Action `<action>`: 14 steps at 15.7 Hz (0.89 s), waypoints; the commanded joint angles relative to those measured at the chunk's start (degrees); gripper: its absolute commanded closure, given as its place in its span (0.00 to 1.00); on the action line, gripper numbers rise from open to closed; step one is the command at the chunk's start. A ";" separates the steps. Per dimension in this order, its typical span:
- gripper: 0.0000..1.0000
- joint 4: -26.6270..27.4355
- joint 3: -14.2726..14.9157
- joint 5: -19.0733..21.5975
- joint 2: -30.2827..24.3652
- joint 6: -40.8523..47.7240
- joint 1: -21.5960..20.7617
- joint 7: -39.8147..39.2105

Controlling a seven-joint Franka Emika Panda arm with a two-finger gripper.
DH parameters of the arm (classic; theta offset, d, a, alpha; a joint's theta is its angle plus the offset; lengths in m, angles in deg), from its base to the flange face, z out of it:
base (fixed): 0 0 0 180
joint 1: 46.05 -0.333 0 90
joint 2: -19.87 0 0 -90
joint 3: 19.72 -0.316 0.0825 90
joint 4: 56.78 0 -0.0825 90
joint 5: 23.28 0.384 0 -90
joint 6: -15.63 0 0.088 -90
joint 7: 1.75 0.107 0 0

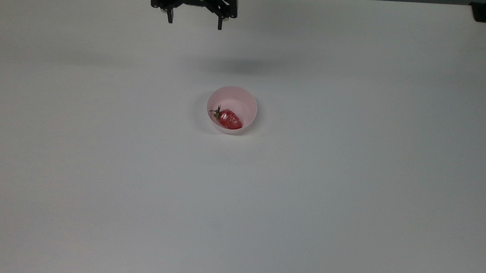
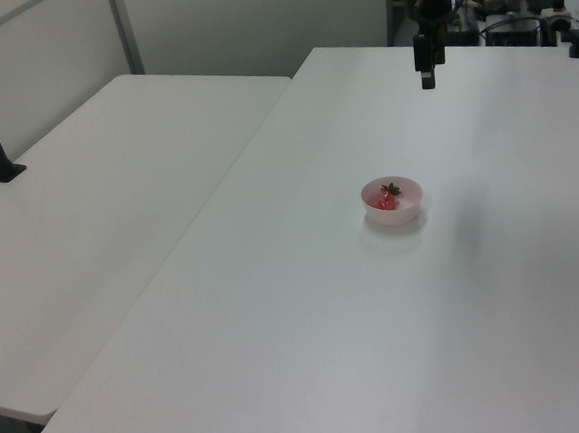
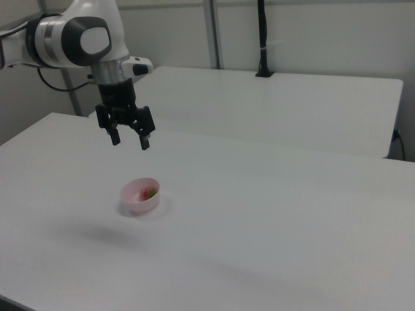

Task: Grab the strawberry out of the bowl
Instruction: 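Move the open gripper down over the pink bowl toward the strawberry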

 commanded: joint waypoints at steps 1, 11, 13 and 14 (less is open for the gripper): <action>0.00 0.09 -0.66 -0.37 0.80 0.09 -0.41 0.08; 0.00 -0.43 0.22 3.31 2.56 -0.61 -0.94 -5.89; 0.00 -1.49 0.22 3.94 5.46 -1.58 -2.34 -8.87; 0.00 -1.49 0.48 3.94 6.78 -2.71 -3.22 -10.28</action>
